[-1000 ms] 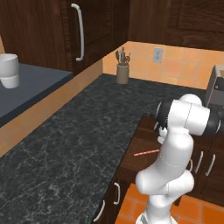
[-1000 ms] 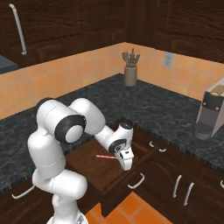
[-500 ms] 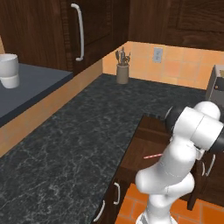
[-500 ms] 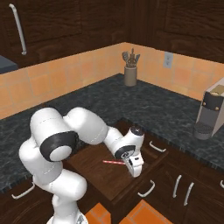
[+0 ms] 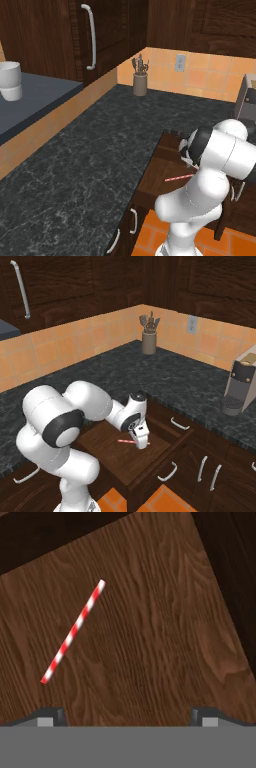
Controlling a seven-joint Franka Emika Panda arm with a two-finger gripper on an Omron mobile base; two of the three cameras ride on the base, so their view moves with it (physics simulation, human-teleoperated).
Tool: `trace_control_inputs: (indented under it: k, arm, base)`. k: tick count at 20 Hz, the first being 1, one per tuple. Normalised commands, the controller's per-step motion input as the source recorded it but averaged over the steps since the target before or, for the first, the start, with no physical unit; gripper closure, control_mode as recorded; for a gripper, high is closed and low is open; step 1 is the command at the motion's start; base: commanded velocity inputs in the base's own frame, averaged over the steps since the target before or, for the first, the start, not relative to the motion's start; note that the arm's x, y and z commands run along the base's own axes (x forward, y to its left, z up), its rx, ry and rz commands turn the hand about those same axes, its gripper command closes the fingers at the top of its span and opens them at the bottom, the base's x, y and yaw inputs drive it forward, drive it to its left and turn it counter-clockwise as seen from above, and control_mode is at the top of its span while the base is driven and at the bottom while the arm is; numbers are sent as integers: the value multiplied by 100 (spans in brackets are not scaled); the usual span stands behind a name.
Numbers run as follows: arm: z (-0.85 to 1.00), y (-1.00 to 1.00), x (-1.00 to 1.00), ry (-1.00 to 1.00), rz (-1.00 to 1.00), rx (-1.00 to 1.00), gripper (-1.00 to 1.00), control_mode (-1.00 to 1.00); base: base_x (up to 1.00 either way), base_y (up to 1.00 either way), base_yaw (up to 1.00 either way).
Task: Take a straw from the drawer in front and place it inside the glass cup on the dining counter.
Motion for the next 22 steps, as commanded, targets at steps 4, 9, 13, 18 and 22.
trace_control_inputs:
  k: [4, 9, 13, 18, 22]
  arm:
    - [-38, 0, 33, 0, -4, 0, -100, -100]
    - [-32, -7, 28, 0, -3, 0, -100, -100]
    - [-27, -13, 39, 0, -2, 0, -100, -100]
    - [-27, -20, 39, 1, -2, 0, -100, -100]
    - [-30, -17, 26, 0, -1, 0, -100, -100]
  base:
    - [0, 0, 0]
    - [0, 0, 0]
    - [0, 0, 0]
    - [0, 0, 0]
    - [0, 0, 0]
